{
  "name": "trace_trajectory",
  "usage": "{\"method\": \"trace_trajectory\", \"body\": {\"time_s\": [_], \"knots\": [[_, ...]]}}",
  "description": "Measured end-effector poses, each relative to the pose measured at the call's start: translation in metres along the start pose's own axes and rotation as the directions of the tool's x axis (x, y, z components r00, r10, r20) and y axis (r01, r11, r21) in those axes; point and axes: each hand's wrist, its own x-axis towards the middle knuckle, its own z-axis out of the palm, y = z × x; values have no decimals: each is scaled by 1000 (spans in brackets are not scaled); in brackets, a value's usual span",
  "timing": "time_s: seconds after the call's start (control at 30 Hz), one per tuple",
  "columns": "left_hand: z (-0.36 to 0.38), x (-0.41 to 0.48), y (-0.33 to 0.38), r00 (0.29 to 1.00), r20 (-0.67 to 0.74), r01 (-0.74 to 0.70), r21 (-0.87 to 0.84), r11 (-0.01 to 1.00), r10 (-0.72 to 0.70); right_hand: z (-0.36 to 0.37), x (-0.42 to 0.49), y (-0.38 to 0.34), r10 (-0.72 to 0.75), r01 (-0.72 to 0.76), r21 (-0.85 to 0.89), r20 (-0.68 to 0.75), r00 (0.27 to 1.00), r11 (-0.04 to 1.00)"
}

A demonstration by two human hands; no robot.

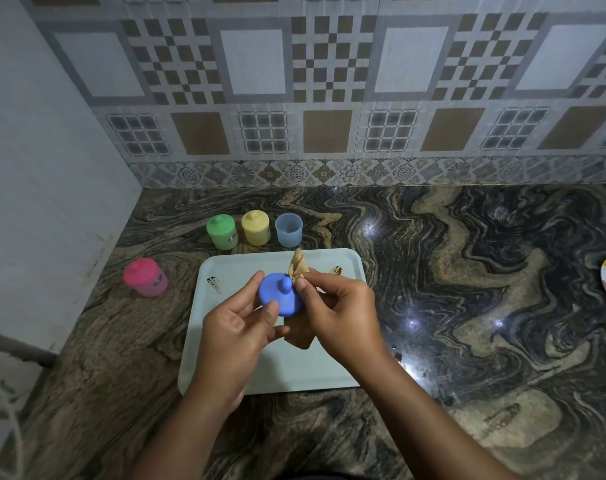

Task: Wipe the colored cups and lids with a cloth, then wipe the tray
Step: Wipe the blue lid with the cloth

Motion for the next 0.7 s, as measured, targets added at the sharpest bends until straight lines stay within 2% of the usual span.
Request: {"method": "trace_trajectory", "body": {"time_s": [0.1, 0.2, 0.3, 0.37, 0.53, 0.63, 0.7], "knots": [[2, 4, 0, 998, -67, 16, -73, 997, -21, -1, -1, 2, 23, -23, 49, 2, 1000, 999], [1, 8, 0, 993, -108, 28, -118, 993, -41, 0, -7, 0, -62, 62, 2, 15, 998, 998], [1, 7, 0, 995, -103, 9, -85, 996, -18, 1, -7, -4, -178, 180, -69, 28, 984, 981], [0, 6, 1, 995, -101, -6, -70, 998, -2, 0, -5, -5, -200, 202, -116, 30, 979, 972], [0, 4, 2, 996, -88, -11, -81, 997, 4, -1, 4, -8, -139, 132, -167, -29, 990, 977], [2, 3, 4, 995, -100, 4, -145, 989, -18, -3, 9, -9, -61, 56, -98, -55, 997, 994], [2, 6, 6, 992, -114, 22, -206, 978, -46, -5, 9, -8, -60, 55, -67, -74, 996, 996]]}}
